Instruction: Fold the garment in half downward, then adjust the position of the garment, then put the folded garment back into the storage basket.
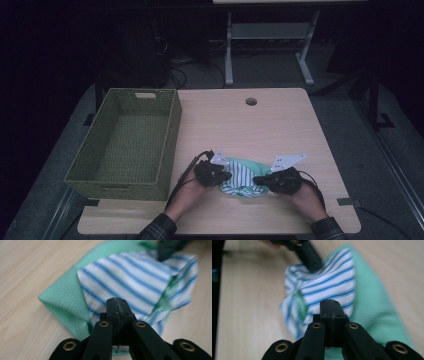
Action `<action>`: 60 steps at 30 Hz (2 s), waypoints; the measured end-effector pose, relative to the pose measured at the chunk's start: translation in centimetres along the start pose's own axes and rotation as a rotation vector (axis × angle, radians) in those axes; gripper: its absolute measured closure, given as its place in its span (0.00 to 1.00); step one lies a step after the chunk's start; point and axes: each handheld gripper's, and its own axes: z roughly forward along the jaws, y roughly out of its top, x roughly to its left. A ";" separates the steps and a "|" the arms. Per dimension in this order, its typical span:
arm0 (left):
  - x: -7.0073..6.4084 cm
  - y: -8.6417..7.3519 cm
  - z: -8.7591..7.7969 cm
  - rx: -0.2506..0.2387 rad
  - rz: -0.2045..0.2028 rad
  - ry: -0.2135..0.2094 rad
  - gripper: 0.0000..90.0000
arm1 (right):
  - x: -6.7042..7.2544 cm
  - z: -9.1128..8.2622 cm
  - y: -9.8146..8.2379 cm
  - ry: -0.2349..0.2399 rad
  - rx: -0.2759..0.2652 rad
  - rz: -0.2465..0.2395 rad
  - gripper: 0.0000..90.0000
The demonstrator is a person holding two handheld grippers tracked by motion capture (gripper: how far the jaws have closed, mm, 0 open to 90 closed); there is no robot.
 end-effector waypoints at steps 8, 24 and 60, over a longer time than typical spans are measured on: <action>-2.0 0.2 -1.6 -0.069 -0.026 -0.070 1.00 | -3.0 0.0 2.4 -0.068 -0.039 0.025 1.00; -5.0 -0.5 1.4 -0.011 -0.003 -0.164 1.00 | -7.3 5.1 4.3 -0.048 0.048 0.070 1.00; 0.4 -1.8 -0.4 0.060 0.008 0.077 1.00 | -3.8 1.1 -0.5 -0.019 0.095 0.077 0.99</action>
